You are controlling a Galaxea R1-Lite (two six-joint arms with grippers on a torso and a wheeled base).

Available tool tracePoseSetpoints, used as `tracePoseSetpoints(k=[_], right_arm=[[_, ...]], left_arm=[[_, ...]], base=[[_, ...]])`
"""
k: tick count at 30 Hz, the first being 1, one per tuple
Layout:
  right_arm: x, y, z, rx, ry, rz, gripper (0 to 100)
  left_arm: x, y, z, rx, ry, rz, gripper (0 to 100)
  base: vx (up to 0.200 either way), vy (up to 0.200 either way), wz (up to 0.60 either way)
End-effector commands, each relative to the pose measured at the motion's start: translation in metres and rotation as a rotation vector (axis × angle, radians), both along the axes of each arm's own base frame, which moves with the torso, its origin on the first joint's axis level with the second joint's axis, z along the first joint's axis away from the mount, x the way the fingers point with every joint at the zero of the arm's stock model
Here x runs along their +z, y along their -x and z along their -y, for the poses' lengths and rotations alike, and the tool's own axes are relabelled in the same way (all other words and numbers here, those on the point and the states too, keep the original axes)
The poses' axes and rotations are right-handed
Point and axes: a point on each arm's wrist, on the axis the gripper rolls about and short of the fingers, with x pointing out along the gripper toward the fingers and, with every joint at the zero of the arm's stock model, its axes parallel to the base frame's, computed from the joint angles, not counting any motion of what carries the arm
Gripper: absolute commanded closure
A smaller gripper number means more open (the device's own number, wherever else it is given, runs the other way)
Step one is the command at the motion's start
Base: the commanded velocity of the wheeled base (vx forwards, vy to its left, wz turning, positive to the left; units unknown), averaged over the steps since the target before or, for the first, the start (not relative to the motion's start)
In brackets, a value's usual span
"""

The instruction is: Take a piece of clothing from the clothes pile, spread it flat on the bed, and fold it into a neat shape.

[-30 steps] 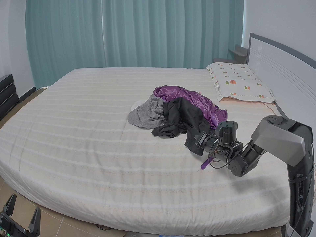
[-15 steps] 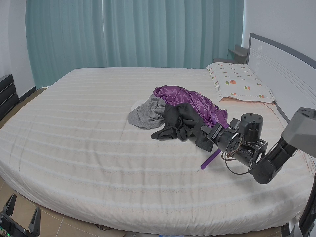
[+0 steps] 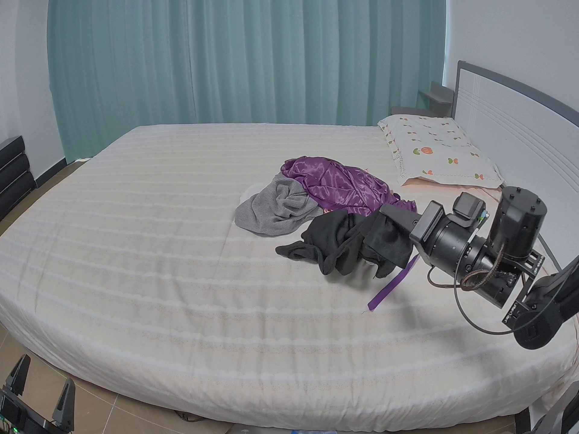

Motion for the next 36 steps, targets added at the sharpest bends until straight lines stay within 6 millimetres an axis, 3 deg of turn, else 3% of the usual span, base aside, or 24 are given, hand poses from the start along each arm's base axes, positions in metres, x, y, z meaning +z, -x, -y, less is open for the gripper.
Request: tracePoseSetpoints(k=[1, 5, 7, 8, 11, 16, 21, 22, 24, 25, 29, 33, 36], right_arm=[[0.028, 0.016, 0.004, 0.019, -0.037, 0.087, 100], [0.036, 0.021, 0.002, 0.030, -0.022, 0.137, 100], [0.040, 0.025, -0.003, 0.051, -0.014, 0.161, 100], [0.040, 0.025, -0.004, 0.056, -0.013, 0.162, 100], [0.044, 0.027, -0.006, 0.061, -0.010, 0.186, 100], [0.052, 0.028, -0.005, 0.056, -0.009, 0.209, 100], [0.046, 0.030, -0.002, 0.044, 0.009, 0.179, 100], [0.046, 0.030, -0.002, 0.044, 0.009, 0.179, 100], [0.056, 0.032, 0.001, 0.035, -0.007, 0.207, 100], [0.056, 0.032, 0.001, 0.035, -0.007, 0.207, 100], [0.062, 0.036, 0.002, 0.040, -0.008, 0.216, 100], [0.065, 0.034, 0.003, 0.034, -0.013, 0.225, 100], [0.066, 0.034, 0.003, 0.033, -0.017, 0.230, 100]], left_arm=[[-0.005, 0.000, 0.000, 0.006, -0.001, 0.002, 0], [-0.003, 0.000, 0.000, 0.006, 0.004, 0.017, 0], [0.065, 0.015, -0.001, -0.010, 0.091, 0.248, 0], [0.088, 0.014, 0.000, -0.021, 0.125, 0.259, 0], [0.107, -0.005, 0.000, -0.037, 0.131, 0.110, 0], [0.095, -0.034, 0.004, -0.204, 0.112, -0.088, 0], [0.090, -0.091, 0.011, -0.257, 0.122, -0.326, 0], [0.090, -0.091, 0.011, -0.257, 0.122, -0.326, 0], [0.081, -0.119, 0.018, -0.290, 0.119, -0.427, 0], [0.081, -0.119, 0.018, -0.290, 0.119, -0.427, 0], [0.067, -0.157, 0.031, -0.333, 0.110, -0.529, 0], [0.053, -0.177, 0.041, -0.361, 0.098, -0.599, 0], [0.034, -0.199, 0.057, -0.404, 0.078, -0.670, 0]], base=[[0.000, 0.000, 0.00], [0.000, 0.000, 0.00], [0.000, 0.000, 0.00], [0.000, 0.000, 0.00], [0.000, 0.000, 0.00], [0.000, 0.000, 0.00], [0.000, 0.000, 0.00], [0.000, 0.000, 0.00], [0.000, 0.000, 0.00], [0.000, 0.000, 0.00], [0.000, 0.000, 0.00], [0.000, 0.000, 0.00], [0.000, 0.000, 0.00]])
